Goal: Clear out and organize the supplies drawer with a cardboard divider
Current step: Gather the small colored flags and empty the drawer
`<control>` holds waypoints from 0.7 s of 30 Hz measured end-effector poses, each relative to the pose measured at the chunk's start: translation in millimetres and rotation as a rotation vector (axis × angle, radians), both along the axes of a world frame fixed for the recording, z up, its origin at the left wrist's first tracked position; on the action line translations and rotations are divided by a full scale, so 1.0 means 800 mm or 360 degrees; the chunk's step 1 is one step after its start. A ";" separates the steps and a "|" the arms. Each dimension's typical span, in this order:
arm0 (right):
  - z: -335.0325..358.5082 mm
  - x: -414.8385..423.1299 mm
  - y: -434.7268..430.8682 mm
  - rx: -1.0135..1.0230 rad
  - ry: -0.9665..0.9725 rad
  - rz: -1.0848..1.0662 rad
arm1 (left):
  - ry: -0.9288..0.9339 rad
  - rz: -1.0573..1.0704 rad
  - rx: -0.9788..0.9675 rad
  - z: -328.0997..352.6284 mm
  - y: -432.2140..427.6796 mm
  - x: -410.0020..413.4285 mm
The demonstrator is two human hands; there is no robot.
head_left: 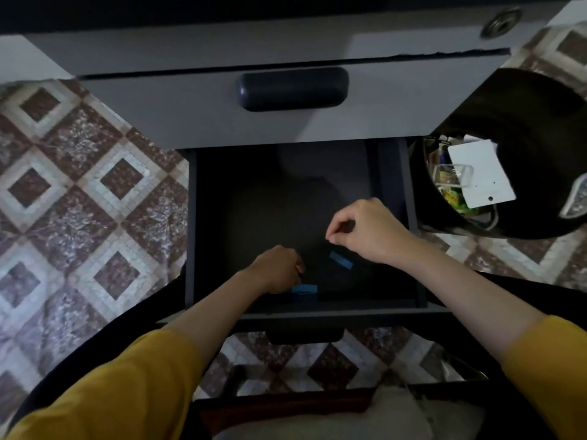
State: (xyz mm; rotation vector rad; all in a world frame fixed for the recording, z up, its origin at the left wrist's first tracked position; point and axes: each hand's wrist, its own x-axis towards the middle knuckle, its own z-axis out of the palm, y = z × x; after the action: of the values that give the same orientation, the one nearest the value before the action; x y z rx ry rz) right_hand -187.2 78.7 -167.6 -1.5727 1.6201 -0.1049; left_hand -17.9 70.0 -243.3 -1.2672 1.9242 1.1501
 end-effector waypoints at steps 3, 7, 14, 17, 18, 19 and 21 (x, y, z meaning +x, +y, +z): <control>0.001 -0.002 0.001 -0.0015 -0.0014 0.0018 | 0.0043 0.0035 0.0094 -0.002 -0.002 0.004; 0.004 -0.001 0.001 -0.0036 -0.0027 0.0014 | 0.0082 0.0042 0.0070 0.001 -0.002 0.005; 0.003 -0.002 0.003 -0.0031 -0.0016 0.0029 | 0.0081 -0.0098 0.0312 0.018 -0.002 -0.003; 0.003 -0.002 0.003 -0.0024 -0.0009 0.0035 | 0.0005 -0.0253 0.0207 0.014 -0.004 0.001; 0.003 -0.002 0.003 -0.0020 -0.0007 0.0031 | 0.0010 -0.0240 0.0145 0.014 -0.007 0.002; 0.003 -0.002 0.003 -0.0016 -0.0004 0.0027 | 0.0029 -0.0182 0.0084 0.016 -0.010 0.002; 0.003 -0.002 0.002 -0.0005 0.0011 0.0022 | 0.0067 -0.0032 0.0022 0.018 -0.016 0.000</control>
State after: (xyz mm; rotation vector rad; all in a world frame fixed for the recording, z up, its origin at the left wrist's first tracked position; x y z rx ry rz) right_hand -188.8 80.7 -164.9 -1.5881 1.6150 -0.0948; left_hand -17.8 57.5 -229.2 -1.2226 1.9520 1.1866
